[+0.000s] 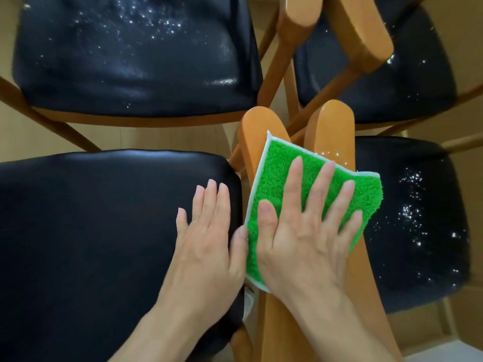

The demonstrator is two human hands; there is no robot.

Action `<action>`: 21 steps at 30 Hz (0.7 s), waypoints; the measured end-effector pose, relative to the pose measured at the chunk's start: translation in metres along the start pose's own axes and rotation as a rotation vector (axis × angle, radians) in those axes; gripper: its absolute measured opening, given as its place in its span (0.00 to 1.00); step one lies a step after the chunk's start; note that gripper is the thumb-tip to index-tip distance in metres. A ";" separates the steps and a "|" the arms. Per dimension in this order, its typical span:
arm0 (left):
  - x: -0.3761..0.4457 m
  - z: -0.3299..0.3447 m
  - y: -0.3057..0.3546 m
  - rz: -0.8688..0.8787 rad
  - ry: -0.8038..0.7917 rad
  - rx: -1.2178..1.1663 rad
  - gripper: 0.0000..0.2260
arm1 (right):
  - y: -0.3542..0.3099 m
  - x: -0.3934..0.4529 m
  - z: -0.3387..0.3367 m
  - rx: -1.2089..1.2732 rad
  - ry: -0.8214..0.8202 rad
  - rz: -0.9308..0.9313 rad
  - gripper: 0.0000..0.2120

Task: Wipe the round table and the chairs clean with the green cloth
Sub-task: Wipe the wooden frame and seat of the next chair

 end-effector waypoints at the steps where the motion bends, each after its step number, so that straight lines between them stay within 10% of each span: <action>1: 0.002 0.000 -0.002 -0.008 0.002 -0.015 0.24 | -0.002 0.007 -0.001 0.009 -0.005 0.006 0.34; 12: -0.019 0.014 -0.021 -0.140 -0.059 -0.068 0.27 | -0.028 0.128 -0.038 0.154 0.059 -0.014 0.28; 21: -0.028 0.021 -0.020 -0.194 -0.073 -0.162 0.25 | -0.003 0.031 -0.011 0.095 0.068 -0.148 0.29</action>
Point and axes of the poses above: each hand's wrist, its own x-axis towards the middle knuckle, its own z-axis out of the palm, y = z × x, the point moved 9 cm from there along x, towards the middle knuckle, and after that the axes turned 3 degrees about -y, right-handed, at the moved point
